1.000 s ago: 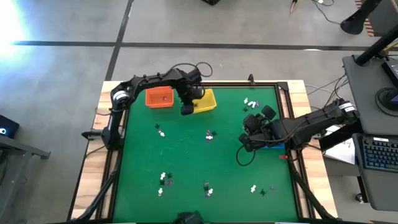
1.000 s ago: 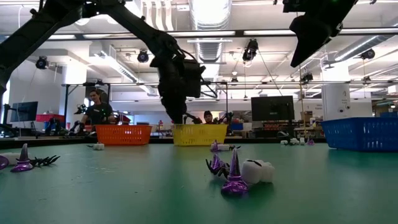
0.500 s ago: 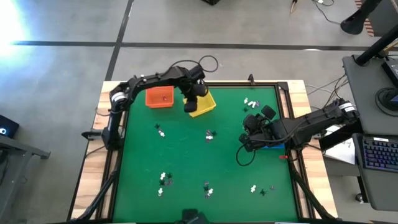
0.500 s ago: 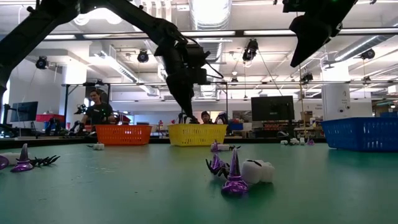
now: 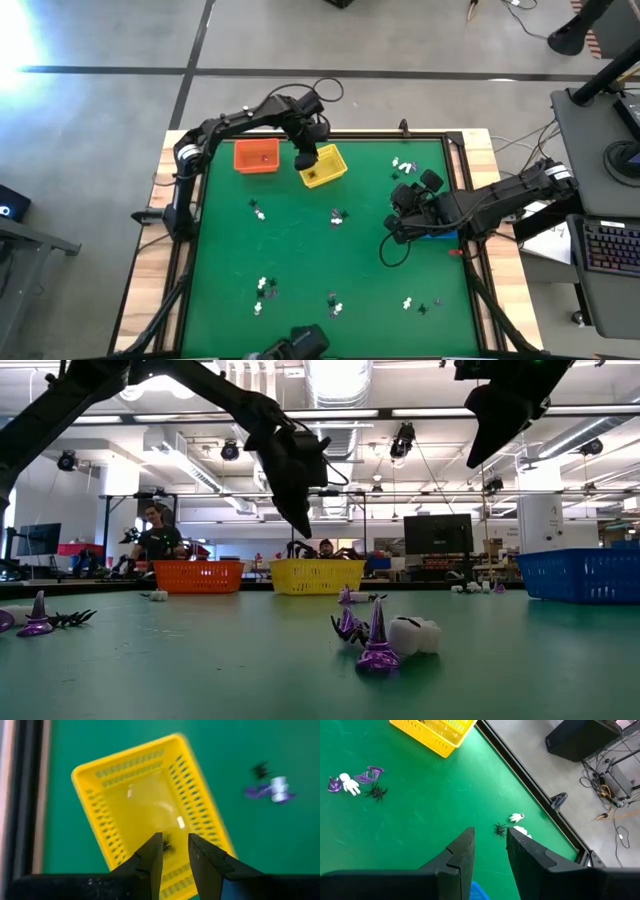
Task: Sort Halloween decoration
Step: Adjust the yellow basket
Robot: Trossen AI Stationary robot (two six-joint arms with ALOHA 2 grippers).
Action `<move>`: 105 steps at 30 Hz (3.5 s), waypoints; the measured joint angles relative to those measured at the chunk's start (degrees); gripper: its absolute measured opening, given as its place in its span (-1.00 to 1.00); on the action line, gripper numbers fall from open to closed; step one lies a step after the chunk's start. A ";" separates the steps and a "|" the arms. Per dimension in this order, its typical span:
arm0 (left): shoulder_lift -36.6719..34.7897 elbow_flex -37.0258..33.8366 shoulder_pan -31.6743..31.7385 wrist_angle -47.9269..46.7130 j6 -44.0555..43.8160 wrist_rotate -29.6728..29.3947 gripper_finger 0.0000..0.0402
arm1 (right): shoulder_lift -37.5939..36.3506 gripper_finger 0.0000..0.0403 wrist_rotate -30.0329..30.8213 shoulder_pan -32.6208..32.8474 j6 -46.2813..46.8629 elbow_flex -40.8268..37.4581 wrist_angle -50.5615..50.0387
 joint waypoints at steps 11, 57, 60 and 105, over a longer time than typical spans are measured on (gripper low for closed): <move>-0.13 0.10 0.29 -0.44 5.50 -4.32 -0.63 | 0.00 -0.47 3.66 -1.73 0.00 -0.08 1.73; 16.32 16.18 2.55 4.22 -18.11 7.02 -0.62 | -1.95 -0.47 -10.72 -29.27 3.75 7.77 1.23; 19.53 22.57 2.63 -1.38 -16.82 7.26 -0.62 | -1.95 -0.47 -10.73 -29.27 4.11 7.77 1.21; 23.95 29.30 1.65 -0.69 -11.69 2.50 -0.63 | -1.97 -0.47 -12.23 -29.27 2.95 7.75 0.88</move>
